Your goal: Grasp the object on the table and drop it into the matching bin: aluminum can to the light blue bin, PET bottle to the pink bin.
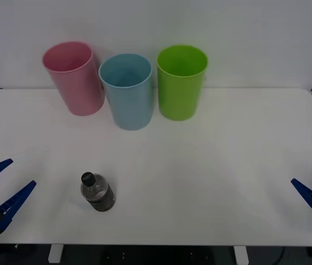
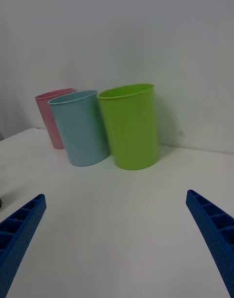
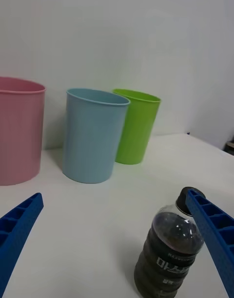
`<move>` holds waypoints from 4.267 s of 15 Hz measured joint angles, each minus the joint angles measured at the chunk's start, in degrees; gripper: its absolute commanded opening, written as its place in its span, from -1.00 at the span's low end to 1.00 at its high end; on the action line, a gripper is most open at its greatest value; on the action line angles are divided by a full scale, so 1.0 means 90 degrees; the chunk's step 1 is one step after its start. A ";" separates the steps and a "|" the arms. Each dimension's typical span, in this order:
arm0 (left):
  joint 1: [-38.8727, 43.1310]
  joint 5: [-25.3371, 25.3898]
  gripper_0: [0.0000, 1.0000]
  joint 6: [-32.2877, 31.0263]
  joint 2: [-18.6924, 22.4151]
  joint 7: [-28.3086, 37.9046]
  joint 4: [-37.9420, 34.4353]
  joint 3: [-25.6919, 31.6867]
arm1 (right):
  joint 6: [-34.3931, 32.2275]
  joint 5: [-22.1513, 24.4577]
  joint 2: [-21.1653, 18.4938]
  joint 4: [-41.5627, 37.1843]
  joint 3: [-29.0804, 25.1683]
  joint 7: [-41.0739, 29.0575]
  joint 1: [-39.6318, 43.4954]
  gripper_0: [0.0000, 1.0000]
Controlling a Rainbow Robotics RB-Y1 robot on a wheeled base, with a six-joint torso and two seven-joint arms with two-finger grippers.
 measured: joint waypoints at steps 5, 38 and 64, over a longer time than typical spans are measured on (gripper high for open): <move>0.0386 0.0011 1.00 -0.0023 0.0279 -0.0180 0.0001 -0.0042 | 0.0000 0.0000 0.0000 0.0000 0.0000 0.0000 0.0000 1.00; -0.0814 -0.1750 1.00 -0.0040 -0.0584 -0.2268 0.1345 -0.1460 | 0.0000 0.0000 0.0001 0.0001 0.0000 0.0000 0.0000 1.00; -0.1882 -0.1832 -1.00 0.0087 -0.0810 -0.2674 0.2504 -0.1748 | 0.0000 0.0000 0.0001 0.0001 0.0000 0.0000 0.0000 1.00</move>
